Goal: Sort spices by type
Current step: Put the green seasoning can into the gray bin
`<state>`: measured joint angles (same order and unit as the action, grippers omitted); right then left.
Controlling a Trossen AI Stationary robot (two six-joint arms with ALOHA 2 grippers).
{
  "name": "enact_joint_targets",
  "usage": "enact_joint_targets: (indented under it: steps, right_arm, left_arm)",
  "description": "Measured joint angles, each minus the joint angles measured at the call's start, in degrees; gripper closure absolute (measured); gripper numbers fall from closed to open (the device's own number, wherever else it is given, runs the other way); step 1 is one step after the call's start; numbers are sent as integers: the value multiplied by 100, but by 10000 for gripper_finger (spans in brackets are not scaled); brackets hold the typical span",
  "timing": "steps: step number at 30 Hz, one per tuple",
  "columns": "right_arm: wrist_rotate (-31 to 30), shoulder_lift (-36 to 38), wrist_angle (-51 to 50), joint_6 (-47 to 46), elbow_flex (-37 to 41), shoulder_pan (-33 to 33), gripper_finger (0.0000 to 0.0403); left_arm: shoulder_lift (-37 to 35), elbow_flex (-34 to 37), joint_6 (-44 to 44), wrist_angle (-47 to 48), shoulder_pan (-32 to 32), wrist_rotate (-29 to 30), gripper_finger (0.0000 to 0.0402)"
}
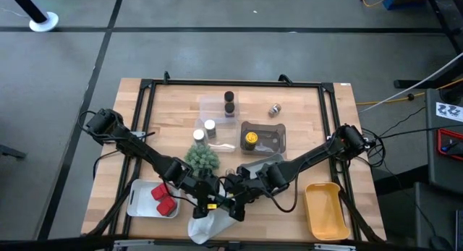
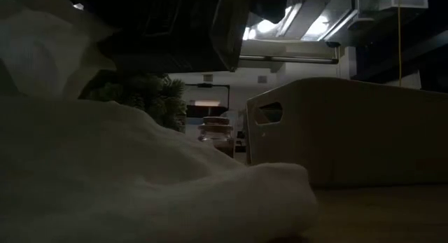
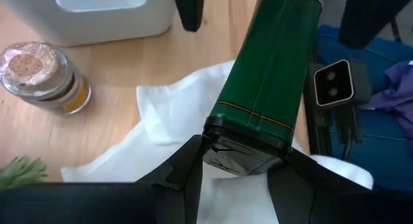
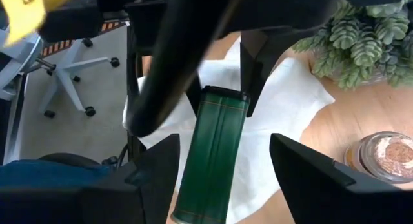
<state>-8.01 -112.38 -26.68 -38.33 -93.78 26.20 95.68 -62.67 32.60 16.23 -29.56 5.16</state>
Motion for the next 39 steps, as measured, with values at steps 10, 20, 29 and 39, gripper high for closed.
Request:
enact_joint_targets:
  steps: [10, 20, 29, 39]
  right_arm:
    - [99, 0, 0, 7, 0, 2, 162]
    - [524, -200, 39, 3, -7, 9, 162]
    - [416, -299, 5, -119, -5, 11, 248]
    - [310, -290, 7, -48, 4, 11, 291]
  left_arm:
    - [1, 0, 0, -357, 0, 0, 275]
    - [2, 0, 2, -377, 17, 4, 275]
    - [2, 2, -100, -322, 39, 32, 272]
    - [0, 2, -437, -348, 22, -81, 221]
